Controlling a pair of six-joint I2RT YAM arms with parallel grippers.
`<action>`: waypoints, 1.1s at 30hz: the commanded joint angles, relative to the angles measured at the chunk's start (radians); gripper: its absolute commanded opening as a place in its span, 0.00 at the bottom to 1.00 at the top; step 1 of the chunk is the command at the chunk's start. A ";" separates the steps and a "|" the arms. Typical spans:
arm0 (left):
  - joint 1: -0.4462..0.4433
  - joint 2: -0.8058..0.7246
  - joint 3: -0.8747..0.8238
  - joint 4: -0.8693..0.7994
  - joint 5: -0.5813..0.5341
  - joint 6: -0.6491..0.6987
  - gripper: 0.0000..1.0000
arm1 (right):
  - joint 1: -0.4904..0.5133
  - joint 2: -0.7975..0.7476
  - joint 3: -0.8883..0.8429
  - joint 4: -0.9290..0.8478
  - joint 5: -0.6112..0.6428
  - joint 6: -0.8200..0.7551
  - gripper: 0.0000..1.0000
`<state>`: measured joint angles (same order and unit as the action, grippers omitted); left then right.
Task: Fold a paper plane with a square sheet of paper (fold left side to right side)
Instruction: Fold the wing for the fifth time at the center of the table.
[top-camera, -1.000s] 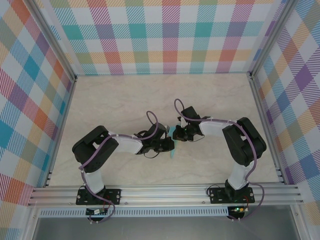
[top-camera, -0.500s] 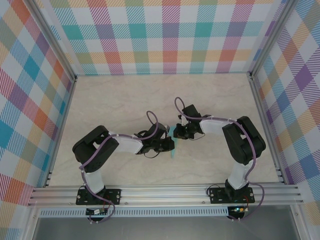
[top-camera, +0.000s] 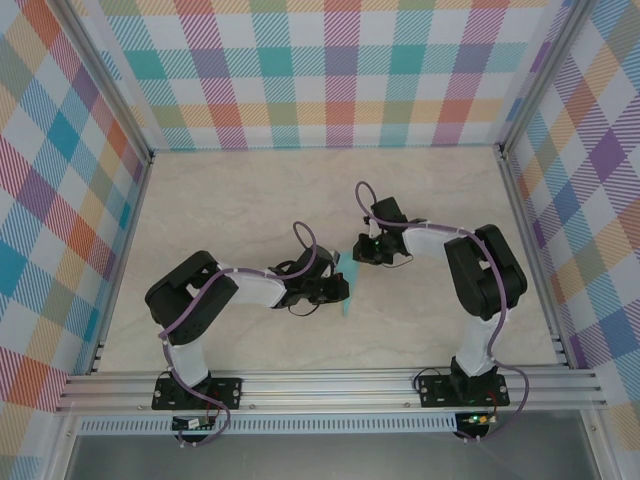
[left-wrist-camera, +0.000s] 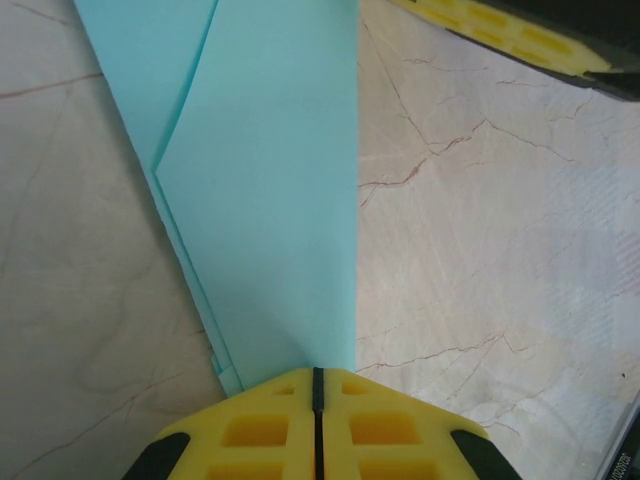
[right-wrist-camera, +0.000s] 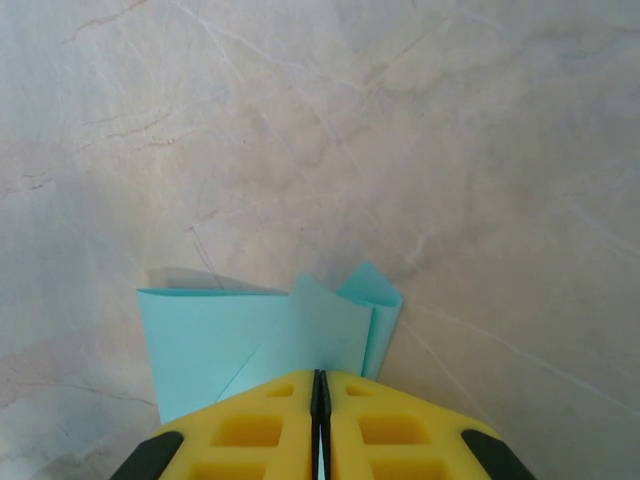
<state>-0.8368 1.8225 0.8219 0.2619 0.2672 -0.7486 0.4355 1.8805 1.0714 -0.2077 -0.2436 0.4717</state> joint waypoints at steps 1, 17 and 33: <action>-0.021 0.051 -0.025 -0.151 -0.025 -0.008 0.07 | -0.026 0.031 0.056 -0.022 0.048 -0.048 0.11; -0.022 0.037 -0.032 -0.148 -0.032 -0.008 0.07 | 0.003 -0.176 -0.083 0.026 -0.091 0.018 0.11; -0.021 0.032 -0.035 -0.156 -0.036 -0.010 0.07 | 0.025 0.015 -0.024 0.054 -0.051 0.009 0.11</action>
<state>-0.8368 1.8221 0.8219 0.2619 0.2668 -0.7486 0.4774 1.8648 1.0191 -0.1581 -0.3229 0.5091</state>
